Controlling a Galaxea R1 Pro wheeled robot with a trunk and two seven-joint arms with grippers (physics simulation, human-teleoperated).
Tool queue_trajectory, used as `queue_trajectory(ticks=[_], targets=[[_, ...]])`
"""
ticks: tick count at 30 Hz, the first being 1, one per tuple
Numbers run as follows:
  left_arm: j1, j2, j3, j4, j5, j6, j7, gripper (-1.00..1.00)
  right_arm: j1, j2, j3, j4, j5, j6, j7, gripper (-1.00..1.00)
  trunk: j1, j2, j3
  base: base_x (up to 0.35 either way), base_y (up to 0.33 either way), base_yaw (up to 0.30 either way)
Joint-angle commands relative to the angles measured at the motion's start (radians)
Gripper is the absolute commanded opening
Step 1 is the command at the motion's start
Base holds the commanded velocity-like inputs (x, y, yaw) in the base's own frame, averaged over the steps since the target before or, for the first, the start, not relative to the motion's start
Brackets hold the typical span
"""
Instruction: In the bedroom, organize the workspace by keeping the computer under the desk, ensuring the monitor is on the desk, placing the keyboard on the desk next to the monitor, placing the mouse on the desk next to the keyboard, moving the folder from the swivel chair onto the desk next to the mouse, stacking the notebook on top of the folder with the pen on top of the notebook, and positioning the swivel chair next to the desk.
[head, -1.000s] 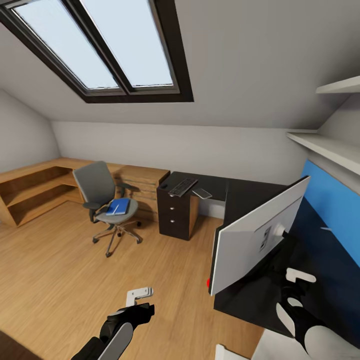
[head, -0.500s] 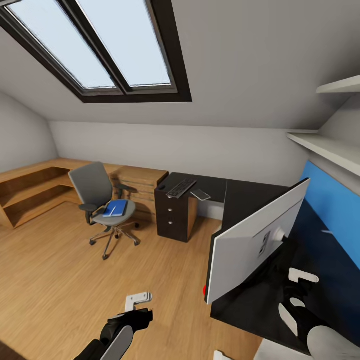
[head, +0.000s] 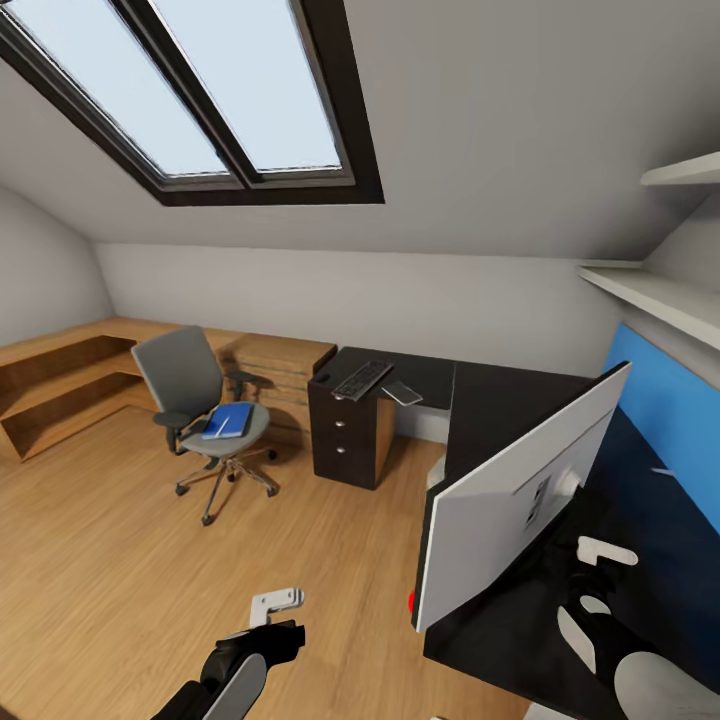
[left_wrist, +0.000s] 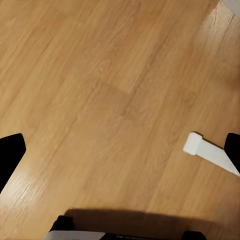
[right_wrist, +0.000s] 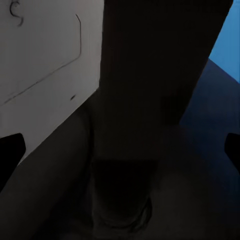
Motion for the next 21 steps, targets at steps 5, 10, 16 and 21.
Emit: queue_trajectory(ticks=[5, 10, 16, 21], targets=[[-0.001, -0.002, -0.004, 0.028, 0.006, -0.003, 0.009, 1.00, -0.001, -0.001, -0.001, 0.001, -0.007, -0.005, 0.002, 1.00, 0.001, -0.002, -0.002, 0.081, 0.000, 0.000], [-0.001, -0.004, -0.007, 0.041, 0.007, -0.025, 0.009, 1.00, -0.001, -0.001, -0.001, 0.001, -0.007, -0.005, 0.002, 1.00, 0.001, -0.002, -0.002, 0.009, 0.000, 0.000], [-0.001, -0.005, -0.019, 0.044, 0.007, -0.032, 0.009, 1.00, -0.001, -0.001, -0.001, 0.001, -0.007, -0.005, 0.002, 1.00, 0.001, -0.002, -0.002, 0.058, -0.072, 0.000], [-0.001, -0.005, -0.020, 0.044, 0.007, -0.034, 0.009, 1.00, -0.001, -0.001, -0.001, 0.001, -0.008, -0.005, 0.002, 1.00, 0.001, -0.002, -0.002, 0.050, -0.057, 0.000]])
